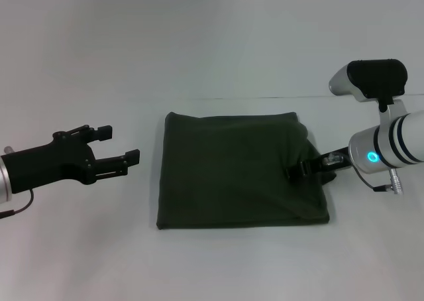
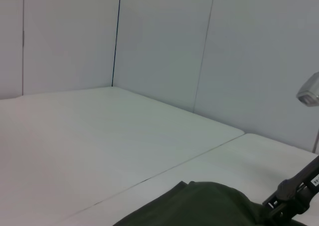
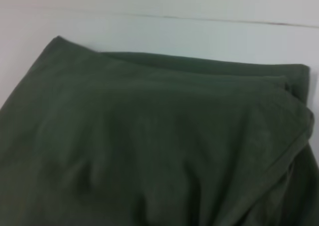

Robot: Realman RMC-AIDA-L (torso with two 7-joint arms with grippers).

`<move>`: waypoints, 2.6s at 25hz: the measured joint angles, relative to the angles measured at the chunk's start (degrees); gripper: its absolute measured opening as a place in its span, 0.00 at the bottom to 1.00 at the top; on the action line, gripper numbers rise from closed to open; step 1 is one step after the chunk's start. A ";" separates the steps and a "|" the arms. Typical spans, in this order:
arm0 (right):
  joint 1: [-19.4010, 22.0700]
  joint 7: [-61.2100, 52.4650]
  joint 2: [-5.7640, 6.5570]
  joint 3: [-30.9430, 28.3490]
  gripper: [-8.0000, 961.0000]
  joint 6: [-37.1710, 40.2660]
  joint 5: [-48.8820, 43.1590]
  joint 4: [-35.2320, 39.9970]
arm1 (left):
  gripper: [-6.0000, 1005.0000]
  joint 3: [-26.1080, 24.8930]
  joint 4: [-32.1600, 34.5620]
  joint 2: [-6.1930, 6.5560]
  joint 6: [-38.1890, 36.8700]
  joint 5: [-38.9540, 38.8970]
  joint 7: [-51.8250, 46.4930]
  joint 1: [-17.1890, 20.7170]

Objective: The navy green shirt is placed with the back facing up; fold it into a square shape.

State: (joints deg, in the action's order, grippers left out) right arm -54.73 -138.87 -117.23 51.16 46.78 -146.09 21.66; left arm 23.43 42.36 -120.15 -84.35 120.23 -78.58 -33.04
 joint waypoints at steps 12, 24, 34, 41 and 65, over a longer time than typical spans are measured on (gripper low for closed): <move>1.90 0.08 0.34 0.61 0.58 4.27 1.69 5.75 | 0.89 0.04 0.05 0.09 0.05 -0.01 0.00 -0.40; 14.79 19.02 0.93 -2.58 0.64 16.92 21.90 25.81 | 0.89 0.16 -4.05 0.65 -1.40 -6.17 -0.62 -1.06; 20.31 50.39 6.20 -8.82 0.94 37.33 39.09 16.78 | 0.89 2.73 -8.88 2.72 -7.86 -5.46 -0.51 -5.13; 17.60 55.90 6.52 -8.09 0.97 38.71 35.81 9.27 | 0.89 8.97 -14.08 2.34 -3.75 -4.56 1.76 -6.85; 16.14 59.51 4.87 -6.67 0.97 35.48 33.85 6.48 | 0.89 11.78 -19.15 1.12 2.34 -4.49 6.92 -7.66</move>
State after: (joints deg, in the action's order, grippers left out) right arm -38.58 -79.36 -112.36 44.49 82.26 -112.24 28.14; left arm 35.21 23.21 -119.03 -82.01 115.75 -71.66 -40.71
